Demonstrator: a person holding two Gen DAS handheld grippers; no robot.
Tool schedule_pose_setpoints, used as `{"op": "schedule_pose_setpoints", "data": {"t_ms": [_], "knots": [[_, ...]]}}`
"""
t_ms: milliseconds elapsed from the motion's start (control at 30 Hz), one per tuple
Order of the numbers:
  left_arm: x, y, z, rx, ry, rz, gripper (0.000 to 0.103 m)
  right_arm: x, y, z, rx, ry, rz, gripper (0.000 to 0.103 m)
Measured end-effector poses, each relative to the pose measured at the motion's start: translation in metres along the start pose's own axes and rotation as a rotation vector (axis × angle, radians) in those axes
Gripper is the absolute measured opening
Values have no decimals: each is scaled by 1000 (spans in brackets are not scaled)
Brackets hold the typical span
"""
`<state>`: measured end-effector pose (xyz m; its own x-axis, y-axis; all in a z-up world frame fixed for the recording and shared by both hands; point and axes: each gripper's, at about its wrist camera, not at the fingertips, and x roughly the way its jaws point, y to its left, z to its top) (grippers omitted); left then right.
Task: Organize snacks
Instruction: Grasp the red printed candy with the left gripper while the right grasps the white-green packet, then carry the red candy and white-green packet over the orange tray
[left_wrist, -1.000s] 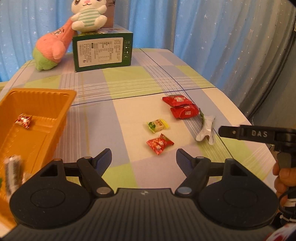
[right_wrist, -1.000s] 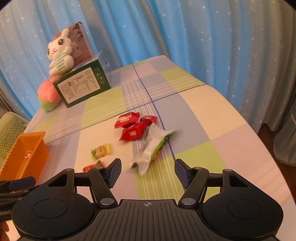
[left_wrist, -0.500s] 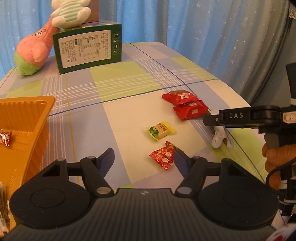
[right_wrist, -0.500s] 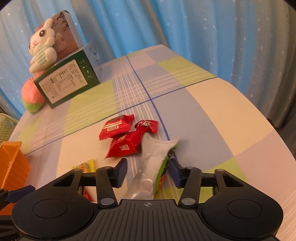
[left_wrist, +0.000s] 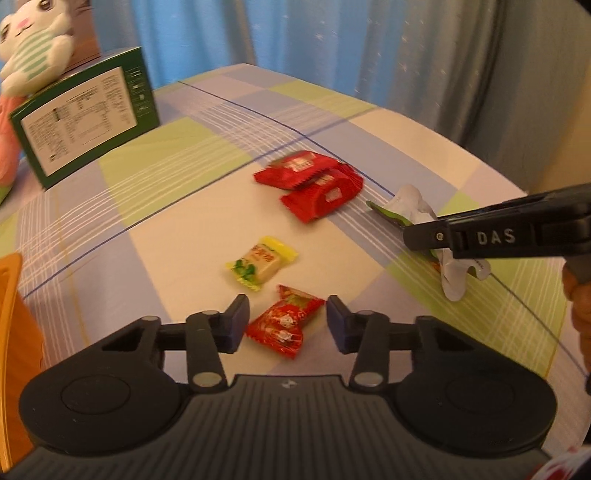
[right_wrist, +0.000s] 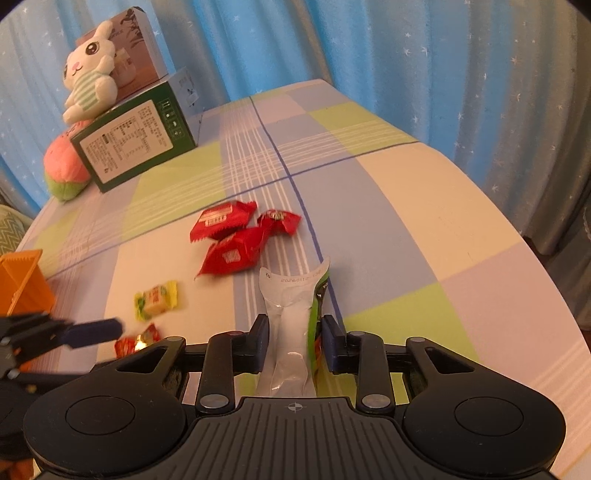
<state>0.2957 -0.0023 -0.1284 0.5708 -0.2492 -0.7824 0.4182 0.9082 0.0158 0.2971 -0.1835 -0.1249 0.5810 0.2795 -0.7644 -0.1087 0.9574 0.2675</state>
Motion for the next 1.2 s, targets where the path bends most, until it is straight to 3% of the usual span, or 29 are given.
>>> {"op": "schedule_pose_setpoints", "data": {"t_ms": [100,567,1200], "knots": [[2,-3,-2,6,17,-7,27,-3,1,-6,-17,3,2,31],[-32,-8,-27,-207,0,34,24,-11,23,-21,-155,-12,-24,30],[-150,-34,-60,-331,-110,90,24,-132,36,-63,-90,-86,37,30]]}}
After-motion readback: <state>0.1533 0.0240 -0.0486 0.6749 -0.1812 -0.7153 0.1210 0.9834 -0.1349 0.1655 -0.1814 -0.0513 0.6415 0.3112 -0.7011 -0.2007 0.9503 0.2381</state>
